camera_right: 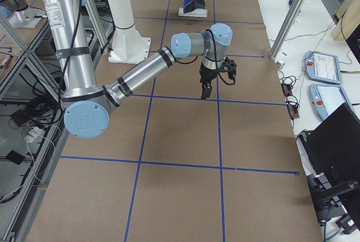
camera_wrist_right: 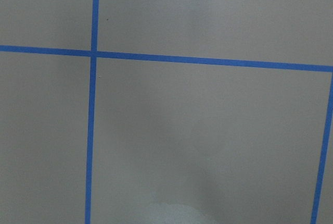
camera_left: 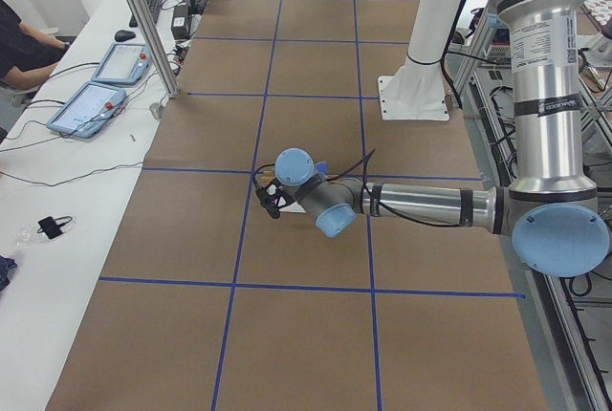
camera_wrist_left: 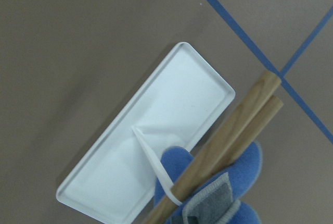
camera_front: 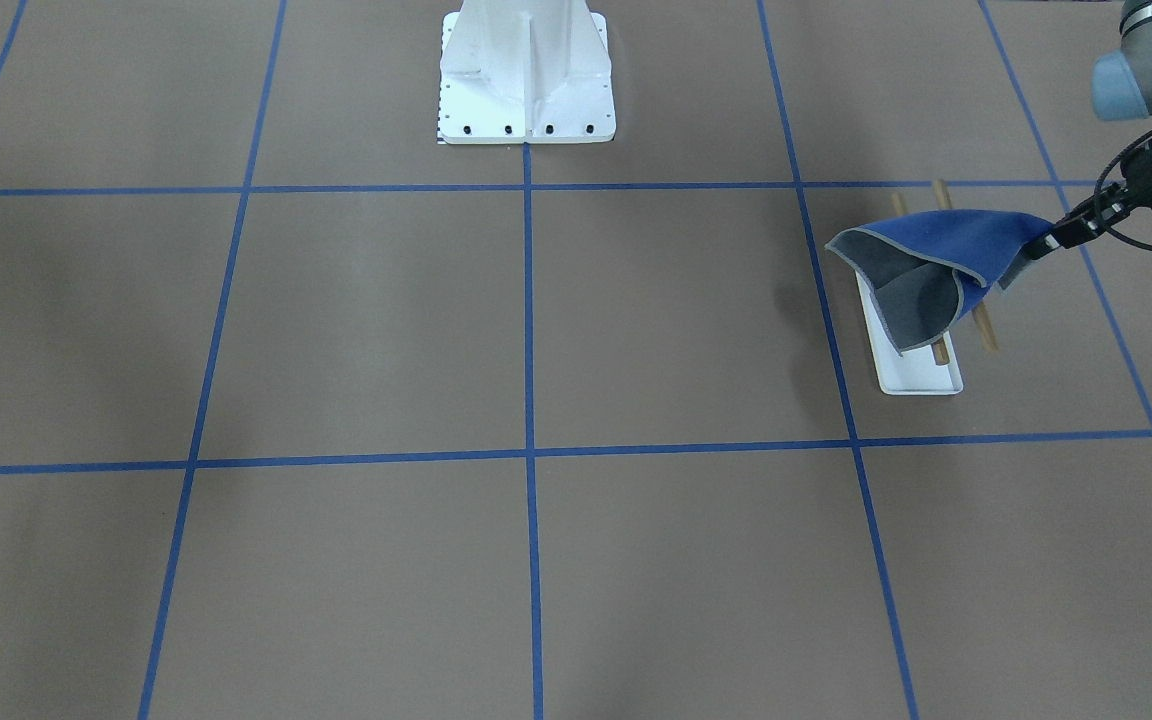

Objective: Hang towel on rack

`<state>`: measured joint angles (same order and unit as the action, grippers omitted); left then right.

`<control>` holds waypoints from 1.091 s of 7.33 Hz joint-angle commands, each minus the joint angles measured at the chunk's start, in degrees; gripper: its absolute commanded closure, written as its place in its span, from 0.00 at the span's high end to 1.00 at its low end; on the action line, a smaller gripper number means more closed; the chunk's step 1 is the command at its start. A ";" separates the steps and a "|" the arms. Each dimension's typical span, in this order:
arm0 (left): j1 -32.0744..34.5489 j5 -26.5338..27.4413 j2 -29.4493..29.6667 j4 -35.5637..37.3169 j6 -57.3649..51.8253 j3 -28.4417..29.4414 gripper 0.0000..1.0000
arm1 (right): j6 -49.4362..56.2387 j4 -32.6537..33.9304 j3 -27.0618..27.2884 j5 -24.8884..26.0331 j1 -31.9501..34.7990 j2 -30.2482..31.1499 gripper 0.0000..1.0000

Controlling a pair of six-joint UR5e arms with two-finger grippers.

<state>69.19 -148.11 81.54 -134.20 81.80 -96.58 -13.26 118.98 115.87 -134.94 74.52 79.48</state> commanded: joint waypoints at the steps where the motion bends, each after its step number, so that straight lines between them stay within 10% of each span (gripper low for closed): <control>1: 0.07 0.02 0.20 -0.01 -0.68 1.04 0.00 | -0.27 0.38 -0.20 -0.06 0.27 -0.03 1.00; 2: -0.02 0.19 0.64 -0.53 -1.03 1.91 0.86 | -0.28 0.38 -0.20 -0.06 0.53 -0.03 1.00; 5: 0.16 5.80 0.73 -1.15 -1.55 3.14 0.99 | -0.19 0.38 -0.29 -0.06 1.06 -0.03 1.00; 8: 3.84 10.96 0.29 -0.19 -25.52 5.17 0.99 | -0.10 0.47 -0.38 0.11 2.64 0.40 1.00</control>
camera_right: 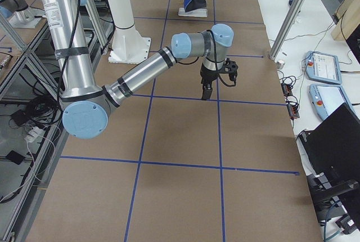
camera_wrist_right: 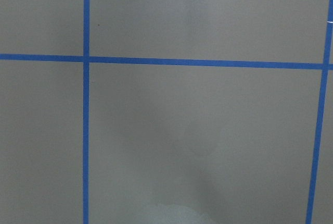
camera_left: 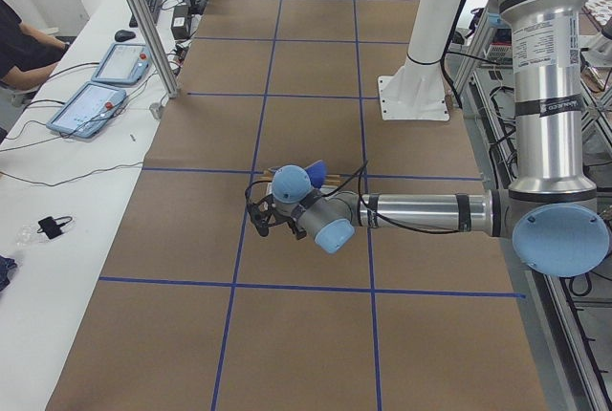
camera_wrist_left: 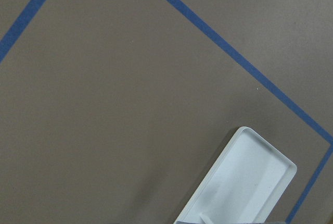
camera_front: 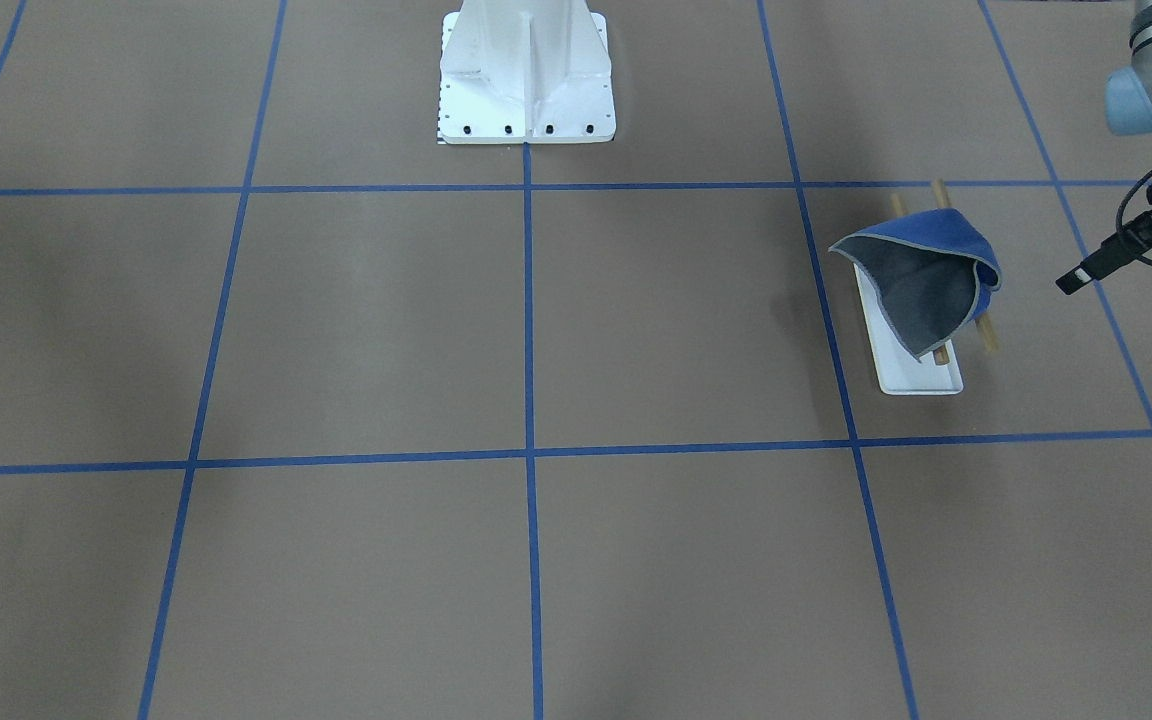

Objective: Hang towel on rack

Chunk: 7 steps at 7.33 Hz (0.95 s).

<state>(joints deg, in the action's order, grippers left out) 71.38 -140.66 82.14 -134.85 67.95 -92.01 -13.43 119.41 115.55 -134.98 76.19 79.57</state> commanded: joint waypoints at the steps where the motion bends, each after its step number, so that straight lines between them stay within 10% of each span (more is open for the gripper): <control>1: 3.31 7.20 -0.40 2.29 -20.84 1.56 0.99 | 0.07 0.03 -0.06 0.68 1.06 1.27 1.00; 4: 10.95 11.62 5.89 22.90 -48.90 1.92 0.99 | 4.34 -2.15 -3.64 1.65 4.12 6.89 1.00; 7: 15.27 11.63 5.58 23.31 -59.85 2.27 0.99 | 13.76 -13.28 -9.55 0.33 9.23 12.94 1.00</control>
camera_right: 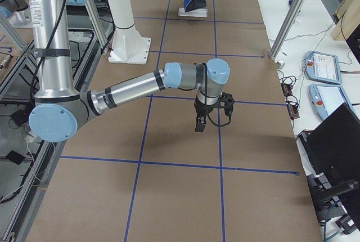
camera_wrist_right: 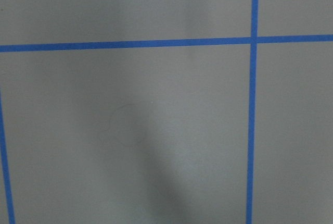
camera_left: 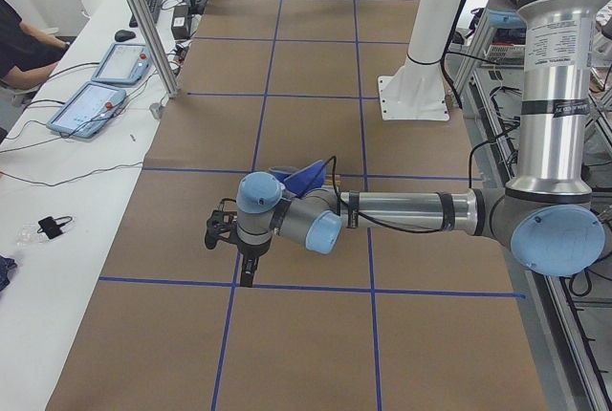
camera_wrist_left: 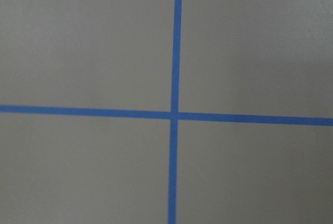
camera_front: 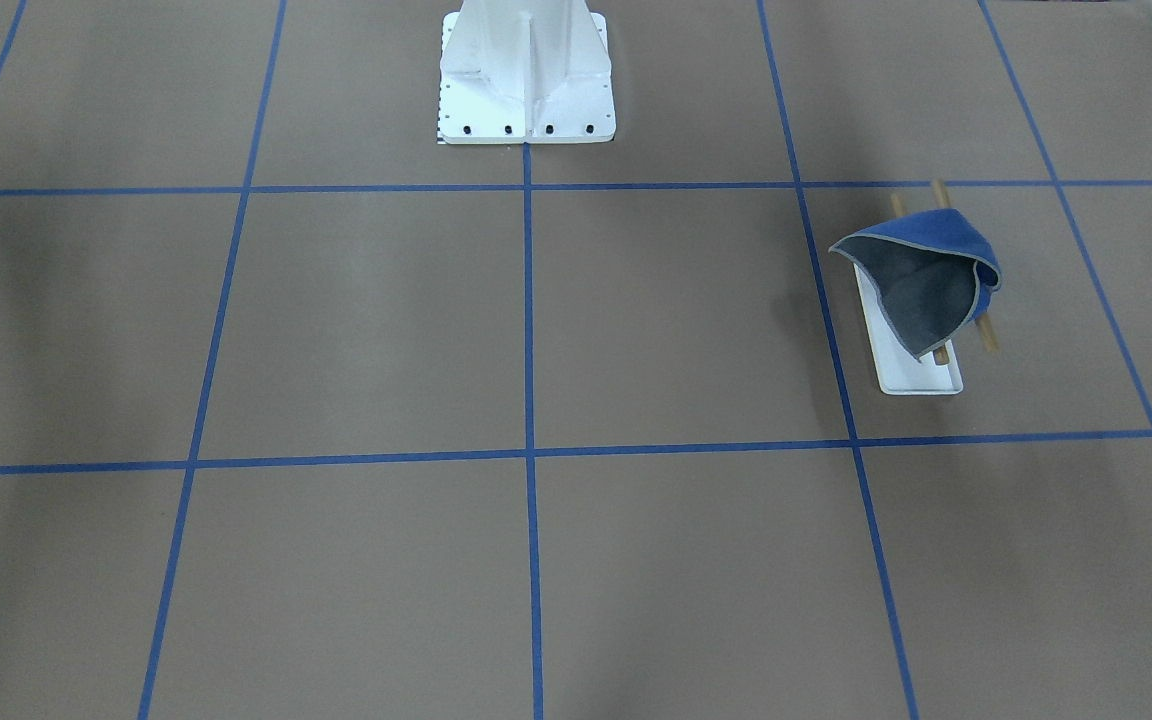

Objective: Hang towel on rack

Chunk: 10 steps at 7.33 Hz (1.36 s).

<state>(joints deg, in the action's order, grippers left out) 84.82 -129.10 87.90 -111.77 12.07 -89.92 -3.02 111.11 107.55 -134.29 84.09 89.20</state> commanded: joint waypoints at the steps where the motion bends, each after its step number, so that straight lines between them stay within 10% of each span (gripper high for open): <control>1: 1.84 0.07 -0.10 0.06 -4.07 1.83 0.99 | 3.11 -6.68 -1.64 -0.01 1.68 3.78 1.00; 5: 1.75 4.47 2.97 6.16 -3.63 1.86 0.99 | 3.29 -7.58 -6.21 1.57 3.62 4.23 1.00; 10: 1.84 -3.62 6.67 16.93 -3.28 -0.43 0.99 | 2.67 -7.49 -6.56 1.31 3.53 4.93 1.00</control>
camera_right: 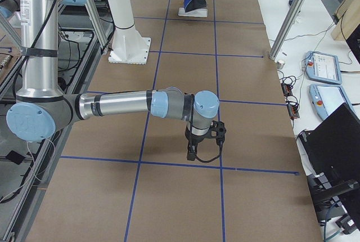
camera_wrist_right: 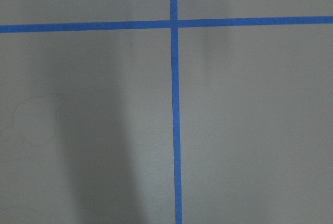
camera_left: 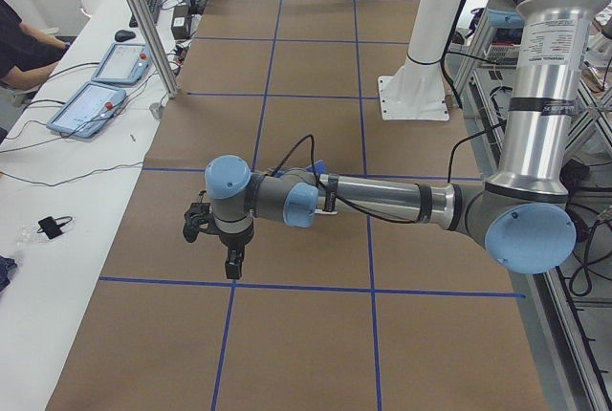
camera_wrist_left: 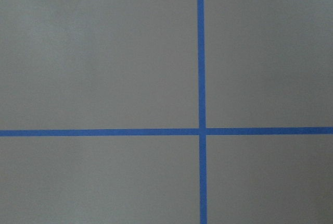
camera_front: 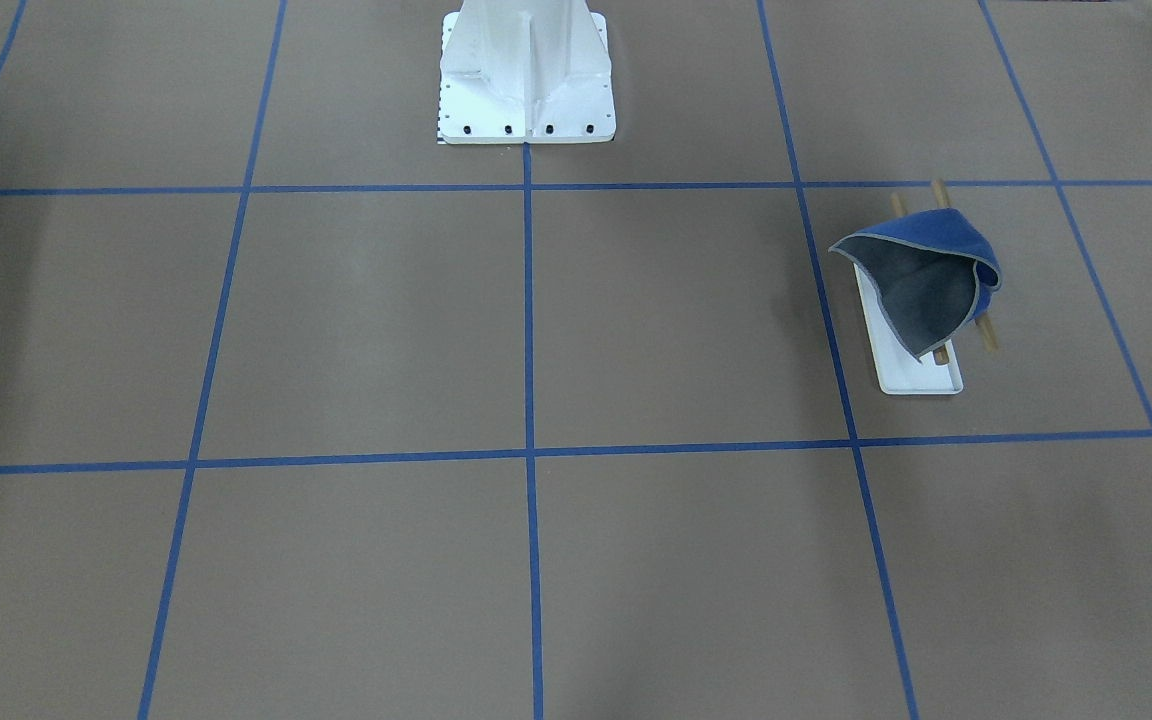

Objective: Hang towel on rack

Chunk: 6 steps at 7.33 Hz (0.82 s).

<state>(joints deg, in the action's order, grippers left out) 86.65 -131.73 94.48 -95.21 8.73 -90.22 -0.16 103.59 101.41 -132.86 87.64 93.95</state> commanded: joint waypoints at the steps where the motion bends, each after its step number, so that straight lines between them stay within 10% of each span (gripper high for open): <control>1: 0.01 -1.60 -0.08 0.38 -0.03 -0.04 0.99 | -0.10 -0.05 -1.12 -0.20 0.07 0.44 1.00; 6: 0.36 -1.78 -0.79 0.38 -0.03 0.66 0.99 | -0.19 -0.49 -1.30 -0.29 0.16 0.97 1.00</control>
<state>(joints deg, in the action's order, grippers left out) 86.96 -133.64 93.71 -94.83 8.70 -89.85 -0.35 103.14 100.19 -133.09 87.74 94.91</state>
